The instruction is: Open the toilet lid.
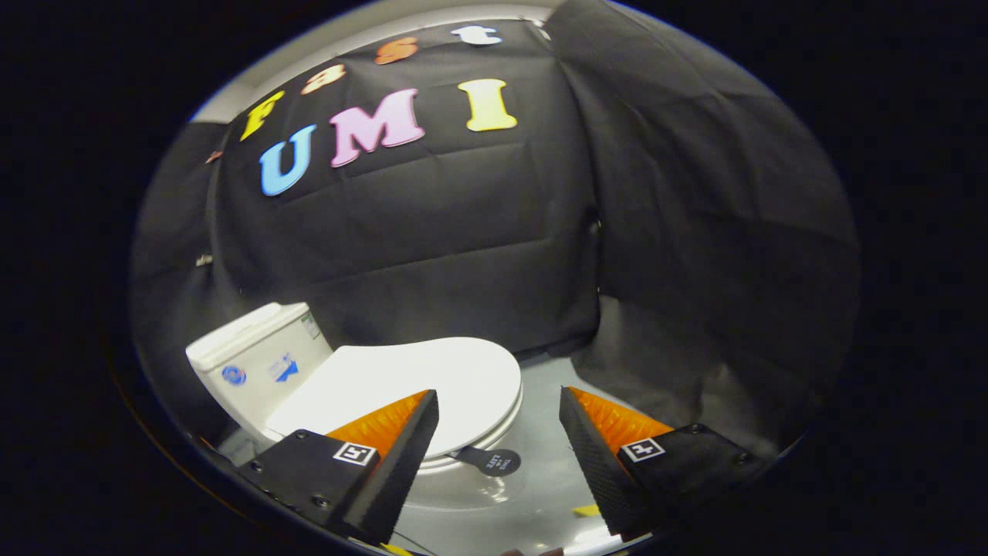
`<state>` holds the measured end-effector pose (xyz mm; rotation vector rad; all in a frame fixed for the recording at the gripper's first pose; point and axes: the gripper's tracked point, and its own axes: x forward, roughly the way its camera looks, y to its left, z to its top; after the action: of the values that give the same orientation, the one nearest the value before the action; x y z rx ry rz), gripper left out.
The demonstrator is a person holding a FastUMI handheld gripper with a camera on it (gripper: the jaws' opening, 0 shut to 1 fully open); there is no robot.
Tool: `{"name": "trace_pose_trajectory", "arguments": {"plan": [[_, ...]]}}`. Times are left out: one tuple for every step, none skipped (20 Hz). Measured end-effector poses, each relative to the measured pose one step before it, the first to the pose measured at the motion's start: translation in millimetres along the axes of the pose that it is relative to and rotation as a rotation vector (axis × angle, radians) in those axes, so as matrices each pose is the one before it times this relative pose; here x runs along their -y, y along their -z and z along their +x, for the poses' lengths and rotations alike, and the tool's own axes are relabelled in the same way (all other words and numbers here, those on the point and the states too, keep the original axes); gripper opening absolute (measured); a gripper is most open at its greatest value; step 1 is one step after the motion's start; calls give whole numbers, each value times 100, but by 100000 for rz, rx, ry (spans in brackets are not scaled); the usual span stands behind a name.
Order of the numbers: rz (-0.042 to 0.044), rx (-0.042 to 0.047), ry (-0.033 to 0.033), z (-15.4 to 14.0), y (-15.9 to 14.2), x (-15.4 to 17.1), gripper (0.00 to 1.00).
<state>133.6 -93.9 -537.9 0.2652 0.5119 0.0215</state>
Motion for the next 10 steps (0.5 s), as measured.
{"name": "trace_pose_trajectory", "arguments": {"plan": [[4410,-3060,1100,615,1296,868,98],[3182,-2298,61,607,1215,476,98],[3030,-1967,-1087,216,1111,254,98],[3366,-2968,-1617,301,1067,87,98],[4083,-2929,-1041,202,1001,325,98],[4470,-2819,-1159,367,828,130,98],[4254,-2221,-889,337,563,114,98],[4213,-1946,-166,343,430,87,98],[4814,-1606,-4,422,455,251,99],[5236,-1104,-208,451,403,147,99]]}}
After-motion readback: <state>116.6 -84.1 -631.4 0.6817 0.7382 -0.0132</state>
